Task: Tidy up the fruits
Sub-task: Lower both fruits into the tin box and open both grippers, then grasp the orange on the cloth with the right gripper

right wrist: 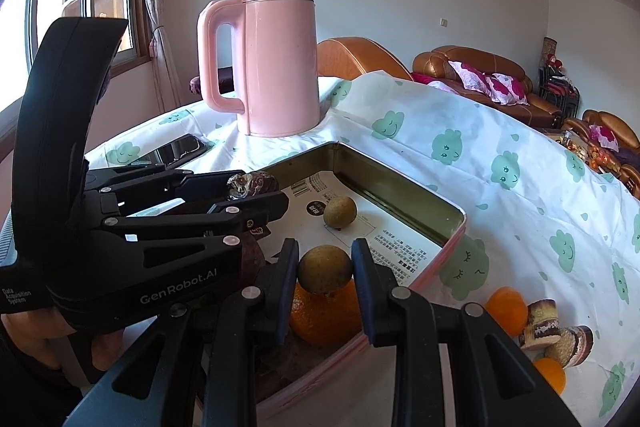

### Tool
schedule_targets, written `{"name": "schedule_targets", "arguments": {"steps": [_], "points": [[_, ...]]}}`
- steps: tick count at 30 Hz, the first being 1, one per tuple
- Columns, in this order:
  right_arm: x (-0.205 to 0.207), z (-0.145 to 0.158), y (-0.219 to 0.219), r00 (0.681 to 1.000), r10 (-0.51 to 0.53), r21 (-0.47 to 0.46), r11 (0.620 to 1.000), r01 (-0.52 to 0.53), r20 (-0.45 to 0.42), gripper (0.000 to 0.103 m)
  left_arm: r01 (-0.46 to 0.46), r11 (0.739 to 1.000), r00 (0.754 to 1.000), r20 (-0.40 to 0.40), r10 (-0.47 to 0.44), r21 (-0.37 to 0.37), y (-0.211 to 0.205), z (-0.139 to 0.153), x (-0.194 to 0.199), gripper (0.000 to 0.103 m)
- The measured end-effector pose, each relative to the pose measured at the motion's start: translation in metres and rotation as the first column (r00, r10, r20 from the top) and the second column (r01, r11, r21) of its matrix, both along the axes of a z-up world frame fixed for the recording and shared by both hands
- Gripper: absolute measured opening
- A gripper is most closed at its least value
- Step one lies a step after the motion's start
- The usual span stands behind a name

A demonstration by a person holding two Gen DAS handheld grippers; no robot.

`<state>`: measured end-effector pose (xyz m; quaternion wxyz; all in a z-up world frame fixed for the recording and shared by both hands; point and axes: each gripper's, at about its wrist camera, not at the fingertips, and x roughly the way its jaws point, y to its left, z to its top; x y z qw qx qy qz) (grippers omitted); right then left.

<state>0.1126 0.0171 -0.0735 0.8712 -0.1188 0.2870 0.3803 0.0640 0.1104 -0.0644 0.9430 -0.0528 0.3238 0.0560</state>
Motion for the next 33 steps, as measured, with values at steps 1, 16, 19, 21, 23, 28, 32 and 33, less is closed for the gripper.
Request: {"name": "schedule_targets", "arguments": {"steps": [1, 16, 19, 21, 23, 28, 32, 33], "points": [[0.0, 0.0, 0.0, 1.0, 0.003, 0.001, 1.0, -0.003, -0.003, 0.03, -0.003, 1.0, 1.0, -0.004, 0.003, 0.0, 0.001, 0.0, 0.0, 0.04], [-0.001, 0.007, -0.027, 0.999, -0.033, 0.044, 0.998, 0.035, -0.038, 0.054, 0.003, 0.999, 1.0, 0.008, -0.003, -0.033, -0.003, 0.005, -0.01, 0.074], [-0.006, 0.016, -0.059, 0.996, -0.09, 0.045, 0.995, 0.091, -0.007, 0.057, -0.002, 1.0, 0.998, 0.059, 0.001, 0.018, -0.018, 0.016, -0.02, 0.102], [-0.003, 0.019, -0.084, 0.989, -0.149, 0.033, 0.988, 0.149, 0.002, 0.057, 0.023, 1.0, 0.997, 0.079, -0.024, 0.013, -0.028, 0.022, -0.023, 0.102], [0.002, 0.018, -0.108, 0.975, -0.223, 0.007, 0.975, 0.223, 0.005, 0.058, 0.044, 0.999, 0.995, 0.089, -0.045, 0.016, -0.039, 0.026, -0.024, 0.102], [0.013, 0.008, -0.152, 0.942, -0.335, -0.041, 0.941, 0.335, -0.017, 0.058, 0.078, 0.996, 0.993, 0.086, -0.081, 0.034, -0.065, 0.026, -0.022, 0.102], [0.019, -0.005, -0.157, 0.938, -0.34, -0.063, 0.94, 0.335, -0.072, 0.058, 0.092, 0.995, 0.993, 0.069, -0.095, 0.043, -0.079, 0.021, -0.018, 0.102], [0.021, -0.009, -0.155, 0.938, -0.338, -0.075, 0.94, 0.332, -0.083, 0.058, 0.094, 0.995, 0.993, 0.061, -0.097, 0.045, -0.082, 0.02, -0.017, 0.102]]}}
